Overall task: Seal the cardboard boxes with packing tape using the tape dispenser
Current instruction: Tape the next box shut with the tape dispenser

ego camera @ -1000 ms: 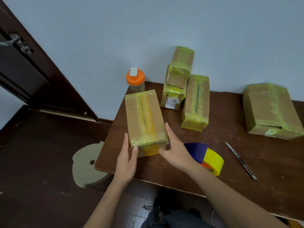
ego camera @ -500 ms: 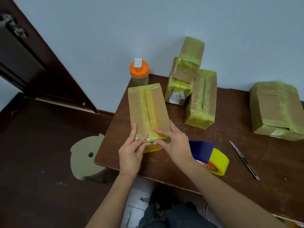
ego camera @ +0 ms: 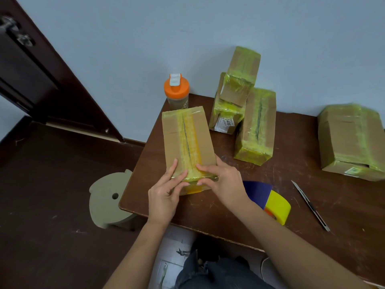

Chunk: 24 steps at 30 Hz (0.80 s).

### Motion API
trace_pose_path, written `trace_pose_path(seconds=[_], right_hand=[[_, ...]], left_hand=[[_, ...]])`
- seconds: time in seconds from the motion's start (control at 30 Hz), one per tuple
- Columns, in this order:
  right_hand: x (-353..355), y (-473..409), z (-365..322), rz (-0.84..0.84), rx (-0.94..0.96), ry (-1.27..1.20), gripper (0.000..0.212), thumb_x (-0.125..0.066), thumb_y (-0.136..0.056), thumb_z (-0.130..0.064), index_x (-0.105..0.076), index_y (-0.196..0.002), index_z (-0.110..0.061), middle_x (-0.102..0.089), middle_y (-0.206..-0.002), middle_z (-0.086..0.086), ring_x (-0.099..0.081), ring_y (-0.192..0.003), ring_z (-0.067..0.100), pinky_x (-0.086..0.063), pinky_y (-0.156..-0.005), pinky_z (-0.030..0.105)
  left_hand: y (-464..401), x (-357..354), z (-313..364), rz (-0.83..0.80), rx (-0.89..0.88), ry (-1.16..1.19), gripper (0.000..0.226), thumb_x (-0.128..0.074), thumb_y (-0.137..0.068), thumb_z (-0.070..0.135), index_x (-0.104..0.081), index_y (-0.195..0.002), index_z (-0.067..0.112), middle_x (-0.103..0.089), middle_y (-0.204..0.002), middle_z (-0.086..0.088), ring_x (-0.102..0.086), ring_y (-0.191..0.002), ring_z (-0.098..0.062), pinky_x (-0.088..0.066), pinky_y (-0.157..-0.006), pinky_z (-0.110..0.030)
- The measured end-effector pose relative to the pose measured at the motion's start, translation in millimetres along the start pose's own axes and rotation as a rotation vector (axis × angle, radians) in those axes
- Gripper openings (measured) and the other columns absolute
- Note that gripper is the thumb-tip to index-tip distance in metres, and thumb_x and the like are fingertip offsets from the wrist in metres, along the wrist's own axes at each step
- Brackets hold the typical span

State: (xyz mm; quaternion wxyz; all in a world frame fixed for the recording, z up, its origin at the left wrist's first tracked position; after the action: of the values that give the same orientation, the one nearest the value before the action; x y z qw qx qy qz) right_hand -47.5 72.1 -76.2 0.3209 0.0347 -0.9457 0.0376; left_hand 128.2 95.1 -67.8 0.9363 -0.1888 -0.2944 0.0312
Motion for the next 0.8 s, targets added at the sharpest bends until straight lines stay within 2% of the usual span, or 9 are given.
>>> trace_pose_path(seconds=[0.17,0.3,0.37,0.43,0.5,0.57,0.67,0.73,0.8], right_hand=[[5,-1,4,-0.08,0.072,0.034,0.057,-0.081,-0.075,-0.014,-0.066,-0.123,-0.038,-0.054,-0.143,0.004,-0.055,-0.126,0.02,-0.047,-0.103,0.044],[8,-3,4,-0.243,0.044,-0.013,0.065,-0.082,-0.077,-0.022,-0.055,-0.129,-0.049,-0.056,-0.14,-0.005,-0.053,-0.128,0.018,-0.045,-0.104,0.044],[10,-4,4,-0.24,0.031,-0.028,0.057,-0.078,-0.081,-0.021,-0.058,-0.129,-0.043,-0.059,-0.137,-0.005,-0.054,-0.126,0.018,-0.043,-0.106,0.047],[12,-4,1,-0.23,0.032,-0.059,0.051,-0.074,-0.085,-0.012,-0.062,-0.129,-0.032,-0.061,-0.133,-0.003,-0.054,-0.112,0.001,-0.041,-0.108,0.046],[14,-3,-3,-0.236,0.063,-0.075,0.05,-0.07,-0.085,-0.002,-0.063,-0.13,-0.024,-0.062,-0.132,0.0,-0.048,-0.107,-0.012,-0.04,-0.109,0.043],[14,-4,-2,-0.261,0.061,-0.063,0.053,-0.067,-0.086,0.003,-0.061,-0.131,-0.024,-0.06,-0.134,0.001,-0.052,-0.111,-0.01,-0.038,-0.11,0.041],[12,-5,3,-0.335,0.02,-0.031,0.069,-0.063,-0.086,0.009,-0.055,-0.135,-0.039,-0.049,-0.146,-0.004,-0.046,-0.134,0.017,-0.038,-0.112,0.036],[12,-3,3,-0.479,0.0,-0.019,0.083,-0.062,-0.084,0.014,-0.046,-0.14,-0.046,-0.031,-0.152,-0.014,-0.028,-0.142,0.008,-0.03,-0.117,0.031],[14,-2,5,-0.597,0.02,0.055,0.093,-0.056,-0.083,0.019,-0.036,-0.144,-0.048,-0.019,-0.147,-0.02,-0.015,-0.136,-0.001,-0.023,-0.112,0.019]], left_hand=[[0,0,-1,-0.025,-0.049,-0.027,0.039,-0.073,-0.08,0.001,-0.07,-0.114,0.018,-0.055,-0.136,-0.007,-0.056,-0.11,0.012,-0.047,-0.091,-0.011],[0,3,-4,-0.065,0.03,0.026,0.041,-0.078,-0.077,0.018,-0.068,-0.117,0.024,-0.053,-0.14,0.003,-0.059,-0.109,0.008,-0.05,-0.087,-0.013],[0,3,-5,-0.066,0.036,0.041,0.038,-0.074,-0.08,0.014,-0.068,-0.116,0.023,-0.053,-0.14,0.002,-0.061,-0.103,0.009,-0.052,-0.085,-0.016],[-1,3,-5,-0.062,0.024,0.032,0.04,-0.069,-0.082,-0.002,-0.069,-0.116,0.018,-0.053,-0.139,-0.003,-0.06,-0.104,0.011,-0.051,-0.088,-0.015],[-2,2,-3,-0.072,0.01,0.027,0.046,-0.064,-0.08,-0.016,-0.069,-0.116,0.012,-0.053,-0.138,-0.009,-0.056,-0.106,0.016,-0.046,-0.091,-0.009],[-3,2,-2,-0.103,0.024,0.048,0.049,-0.06,-0.08,-0.022,-0.068,-0.117,0.009,-0.051,-0.14,-0.01,-0.053,-0.112,0.014,-0.045,-0.092,-0.008],[-1,2,-3,-0.199,0.066,0.064,0.061,-0.054,-0.082,-0.024,-0.065,-0.124,0.019,-0.043,-0.147,0.001,-0.044,-0.13,0.004,-0.042,-0.1,-0.013],[1,2,-5,-0.329,0.101,0.039,0.076,-0.048,-0.081,-0.026,-0.057,-0.131,0.031,-0.032,-0.153,0.013,-0.03,-0.139,0.002,-0.031,-0.109,-0.013],[1,3,-6,-0.497,0.113,-0.013,0.093,-0.044,-0.076,-0.028,-0.046,-0.138,0.041,-0.018,-0.156,0.024,-0.019,-0.143,0.003,-0.024,-0.109,-0.007]])
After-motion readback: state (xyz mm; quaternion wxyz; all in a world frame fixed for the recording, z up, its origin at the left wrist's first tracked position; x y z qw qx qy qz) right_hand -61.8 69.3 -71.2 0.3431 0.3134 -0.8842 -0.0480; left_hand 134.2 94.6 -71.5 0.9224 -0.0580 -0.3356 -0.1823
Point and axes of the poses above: each hand's wrist, its own y-axis away from the middle knuckle, its own x-axis out of the back of the hand, z = x × y, the point moved 7 cm from there along -y, towards the middle knuckle
